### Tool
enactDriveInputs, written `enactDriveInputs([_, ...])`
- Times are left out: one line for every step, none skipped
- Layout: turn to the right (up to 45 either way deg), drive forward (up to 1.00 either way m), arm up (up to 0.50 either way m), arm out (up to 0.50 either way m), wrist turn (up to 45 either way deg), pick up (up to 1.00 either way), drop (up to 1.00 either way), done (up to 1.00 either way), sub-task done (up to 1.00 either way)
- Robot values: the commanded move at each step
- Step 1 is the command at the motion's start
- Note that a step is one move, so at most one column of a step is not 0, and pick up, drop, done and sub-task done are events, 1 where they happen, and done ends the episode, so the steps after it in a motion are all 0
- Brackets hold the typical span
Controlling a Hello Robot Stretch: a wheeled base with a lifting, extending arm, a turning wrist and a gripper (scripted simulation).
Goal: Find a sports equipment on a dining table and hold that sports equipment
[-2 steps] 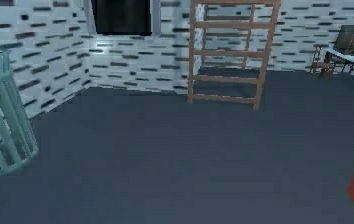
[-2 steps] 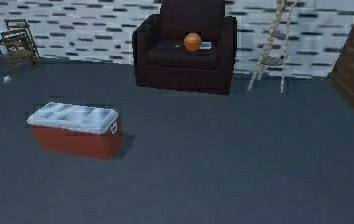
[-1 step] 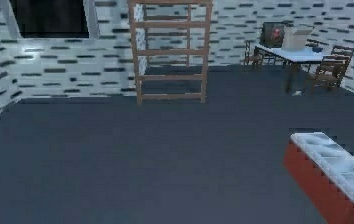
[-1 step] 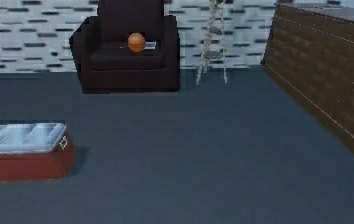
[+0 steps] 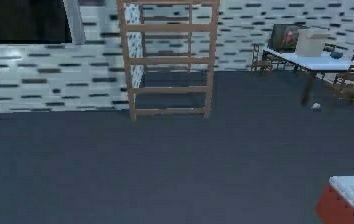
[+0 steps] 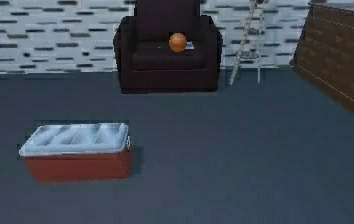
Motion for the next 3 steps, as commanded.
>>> enactDriveInputs([-33.0, 0.0, 0.0, 0.0, 0.0, 0.0, 0.0, 0.0, 0.0])
enactDriveInputs([0.0, 0.1, 0.0, 0.0, 0.0, 0.0, 0.0, 0.0, 0.0])
enactDriveInputs([-33.0, 0.0, 0.0, 0.0, 0.0, 0.0, 0.0, 0.0, 0.0])
